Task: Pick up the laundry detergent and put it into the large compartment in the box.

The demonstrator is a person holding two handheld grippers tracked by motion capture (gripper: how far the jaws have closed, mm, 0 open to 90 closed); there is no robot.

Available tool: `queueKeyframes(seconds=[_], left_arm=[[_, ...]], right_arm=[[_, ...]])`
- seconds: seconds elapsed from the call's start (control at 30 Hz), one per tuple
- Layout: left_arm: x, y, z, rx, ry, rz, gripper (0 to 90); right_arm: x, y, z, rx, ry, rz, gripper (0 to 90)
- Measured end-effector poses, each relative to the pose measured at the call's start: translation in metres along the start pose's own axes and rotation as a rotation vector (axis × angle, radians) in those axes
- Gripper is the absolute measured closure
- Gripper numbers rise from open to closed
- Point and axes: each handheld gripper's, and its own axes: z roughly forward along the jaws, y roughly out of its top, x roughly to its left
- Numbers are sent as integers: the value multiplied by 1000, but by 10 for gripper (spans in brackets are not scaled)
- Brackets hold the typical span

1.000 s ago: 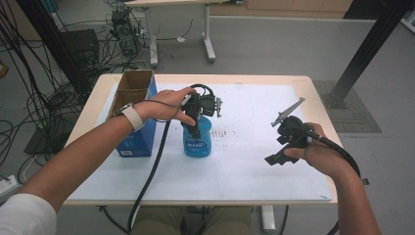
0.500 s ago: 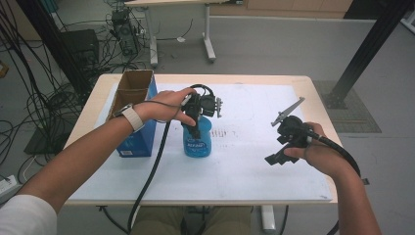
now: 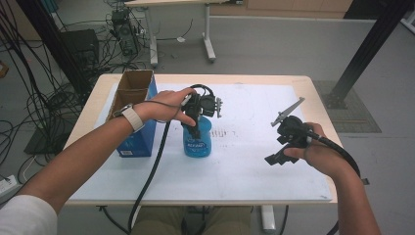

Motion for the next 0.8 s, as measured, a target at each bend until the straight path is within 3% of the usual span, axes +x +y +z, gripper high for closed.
queueKeyframes(seconds=[0.8], left_arm=[[1, -1, 0, -4, -9, -12, 378]], right_arm=[[1, 3, -1, 7, -3, -5, 131]])
